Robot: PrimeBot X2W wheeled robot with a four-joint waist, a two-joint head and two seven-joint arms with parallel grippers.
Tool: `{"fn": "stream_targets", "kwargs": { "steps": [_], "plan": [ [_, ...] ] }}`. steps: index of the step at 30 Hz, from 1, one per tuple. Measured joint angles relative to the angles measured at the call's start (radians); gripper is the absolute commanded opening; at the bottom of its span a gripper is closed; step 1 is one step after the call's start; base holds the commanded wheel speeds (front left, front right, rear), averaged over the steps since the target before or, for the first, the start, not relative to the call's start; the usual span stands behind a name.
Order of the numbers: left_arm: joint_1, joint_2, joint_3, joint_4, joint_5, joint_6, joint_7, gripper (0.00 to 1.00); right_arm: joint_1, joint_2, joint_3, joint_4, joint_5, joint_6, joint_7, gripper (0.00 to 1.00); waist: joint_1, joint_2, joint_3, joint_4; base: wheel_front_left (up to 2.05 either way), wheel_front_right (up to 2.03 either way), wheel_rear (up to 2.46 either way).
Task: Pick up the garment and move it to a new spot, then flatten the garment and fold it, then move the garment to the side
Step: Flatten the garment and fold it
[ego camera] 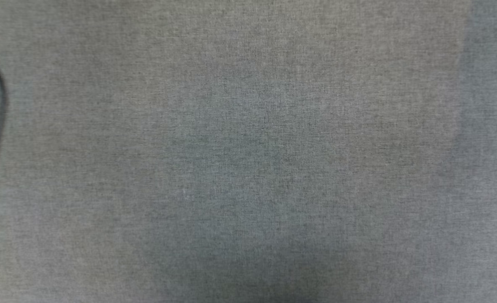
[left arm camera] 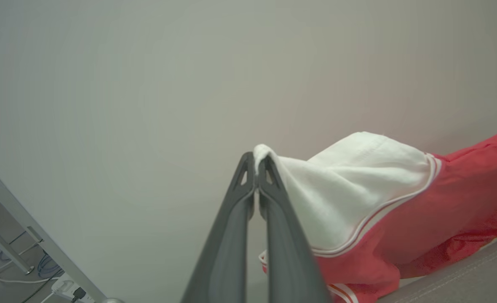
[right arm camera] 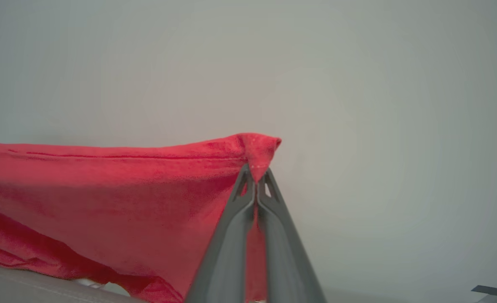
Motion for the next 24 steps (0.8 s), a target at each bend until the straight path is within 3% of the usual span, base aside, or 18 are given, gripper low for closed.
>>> {"fn": "stream_targets", "kwargs": {
  "steps": [4,9,15,24],
  "plan": [
    [0.175,-0.037,-0.027,-0.035,-0.016,-0.002,-0.011,0.00,0.149,0.026,0.034,0.036,0.031,0.000,-0.046,0.00,-0.0001,0.0000,-0.045,0.005,0.00,0.00,0.00],
    [0.389,-0.036,-0.058,-0.085,-0.046,-0.003,-0.018,0.00,0.307,0.030,0.082,0.048,0.093,0.000,-0.067,0.00,-0.0003,0.0000,-0.116,0.011,0.00,0.00,0.00],
    [0.662,-0.008,-0.085,-0.148,-0.090,-0.002,-0.015,0.00,0.512,-0.008,0.146,0.048,0.171,0.000,-0.050,0.00,-0.0003,0.0000,-0.222,0.022,0.00,0.00,0.00],
    [1.013,0.039,-0.114,-0.284,-0.177,0.049,0.046,0.00,0.774,-0.089,0.232,-0.011,0.347,0.000,0.045,0.00,-0.0004,0.0000,-0.393,0.044,0.00,0.00,0.00]
  ]
}}
